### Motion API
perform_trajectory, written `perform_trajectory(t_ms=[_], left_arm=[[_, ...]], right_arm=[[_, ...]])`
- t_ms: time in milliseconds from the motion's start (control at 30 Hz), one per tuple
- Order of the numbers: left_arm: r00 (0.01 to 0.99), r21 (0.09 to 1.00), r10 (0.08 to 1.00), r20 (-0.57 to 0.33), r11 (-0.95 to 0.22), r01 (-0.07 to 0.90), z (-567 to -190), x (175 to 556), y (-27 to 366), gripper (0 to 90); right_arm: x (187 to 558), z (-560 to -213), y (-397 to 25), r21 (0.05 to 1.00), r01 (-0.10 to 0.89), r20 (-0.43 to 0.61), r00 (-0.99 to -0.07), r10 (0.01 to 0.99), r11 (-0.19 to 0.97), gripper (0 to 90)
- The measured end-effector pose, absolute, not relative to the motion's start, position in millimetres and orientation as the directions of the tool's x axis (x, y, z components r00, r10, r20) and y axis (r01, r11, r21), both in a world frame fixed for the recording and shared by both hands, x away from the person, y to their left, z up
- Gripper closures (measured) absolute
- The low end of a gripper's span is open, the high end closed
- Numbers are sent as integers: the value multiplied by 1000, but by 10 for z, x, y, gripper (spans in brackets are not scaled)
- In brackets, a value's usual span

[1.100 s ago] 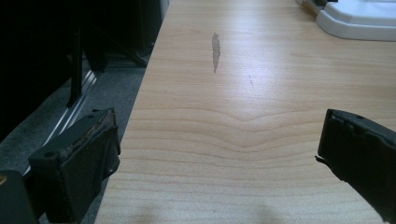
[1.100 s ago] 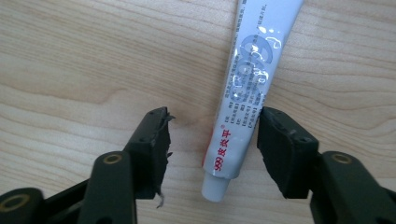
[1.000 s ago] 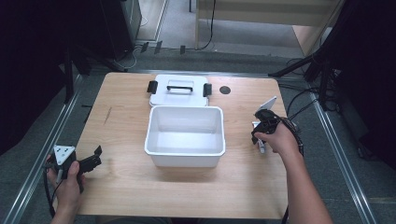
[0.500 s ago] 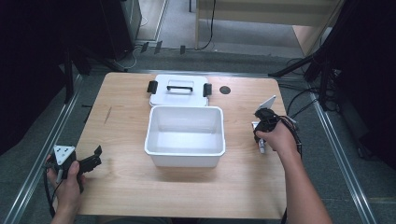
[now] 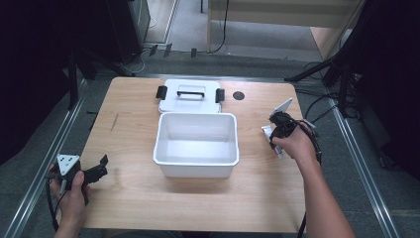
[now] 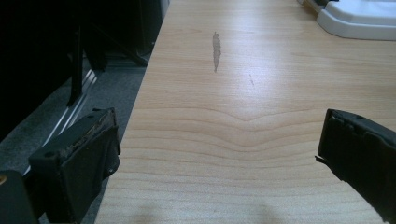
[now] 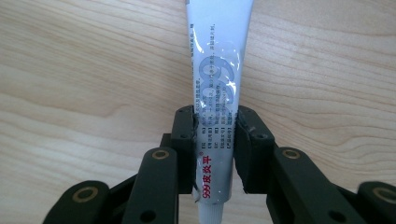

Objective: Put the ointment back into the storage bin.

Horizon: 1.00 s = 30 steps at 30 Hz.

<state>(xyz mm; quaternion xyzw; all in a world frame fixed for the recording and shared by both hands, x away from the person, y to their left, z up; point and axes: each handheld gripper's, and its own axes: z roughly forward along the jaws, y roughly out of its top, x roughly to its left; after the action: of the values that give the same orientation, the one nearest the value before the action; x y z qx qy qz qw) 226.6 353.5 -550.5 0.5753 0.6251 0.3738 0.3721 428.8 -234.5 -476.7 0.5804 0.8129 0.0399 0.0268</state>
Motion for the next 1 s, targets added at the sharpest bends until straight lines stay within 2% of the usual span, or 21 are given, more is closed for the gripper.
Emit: perform_trajectory(t_ms=[533, 1000], left_arm=[[-60, 895, 998, -35, 58, 443, -5505, 2268, 3538, 0], [-60, 895, 998, -34, 57, 443, -5505, 2269, 3532, 0]], right_arm=[[4188, -4169, -2020, 147, 889, 48, -444, 895, 433, 725], [4166, -3756, -1760, 181, 866, 55, -482, 874, 466, 725]])
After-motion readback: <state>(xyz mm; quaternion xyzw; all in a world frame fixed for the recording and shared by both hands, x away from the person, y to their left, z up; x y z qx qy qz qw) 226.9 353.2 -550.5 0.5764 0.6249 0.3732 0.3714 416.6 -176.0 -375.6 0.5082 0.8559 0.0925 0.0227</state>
